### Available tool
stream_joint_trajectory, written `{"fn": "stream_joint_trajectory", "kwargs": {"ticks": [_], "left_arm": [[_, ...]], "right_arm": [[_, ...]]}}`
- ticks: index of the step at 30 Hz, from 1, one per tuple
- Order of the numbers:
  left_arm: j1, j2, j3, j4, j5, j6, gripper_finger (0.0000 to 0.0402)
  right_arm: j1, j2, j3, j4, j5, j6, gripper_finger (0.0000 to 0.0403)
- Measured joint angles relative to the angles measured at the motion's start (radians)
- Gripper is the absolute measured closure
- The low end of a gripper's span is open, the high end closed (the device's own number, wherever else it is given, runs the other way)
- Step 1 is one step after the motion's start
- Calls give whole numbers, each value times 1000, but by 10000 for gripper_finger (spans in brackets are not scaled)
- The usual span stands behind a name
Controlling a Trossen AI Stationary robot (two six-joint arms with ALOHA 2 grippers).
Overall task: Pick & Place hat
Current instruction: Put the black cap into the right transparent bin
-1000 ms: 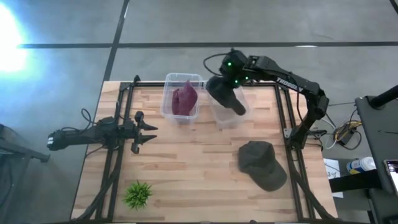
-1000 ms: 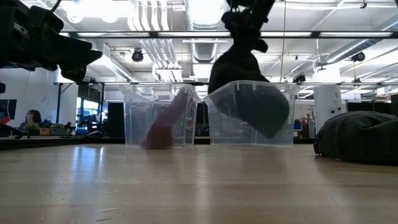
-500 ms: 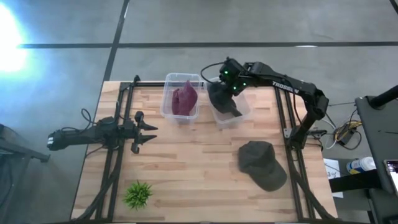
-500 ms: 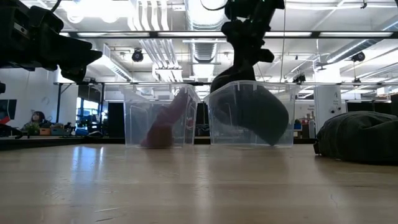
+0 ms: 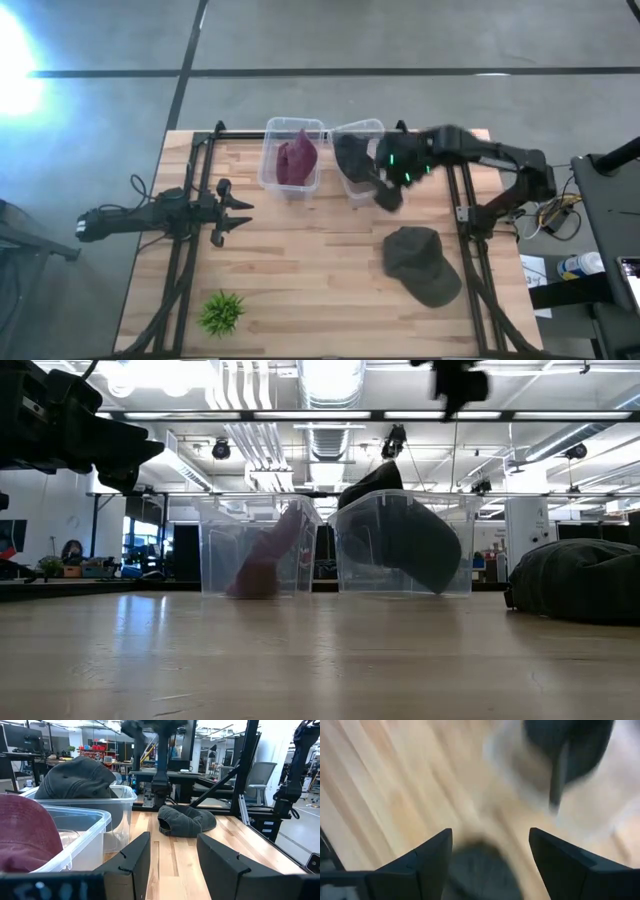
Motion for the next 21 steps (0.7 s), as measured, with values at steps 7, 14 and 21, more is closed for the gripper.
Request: {"fn": "stream_joint_trajectory", "kwargs": {"ticks": [7, 14, 21], "left_arm": [[0, 0, 0, 0, 0, 0, 246], [0, 0, 0, 0, 0, 0, 246], [0, 0, 0, 0, 0, 0, 246]], "right_arm": [[311, -42, -227, -70, 18, 276, 151], [604, -51, -449, 181, 12, 520, 160], [716, 32, -612, 374, 12, 619, 161]]}}
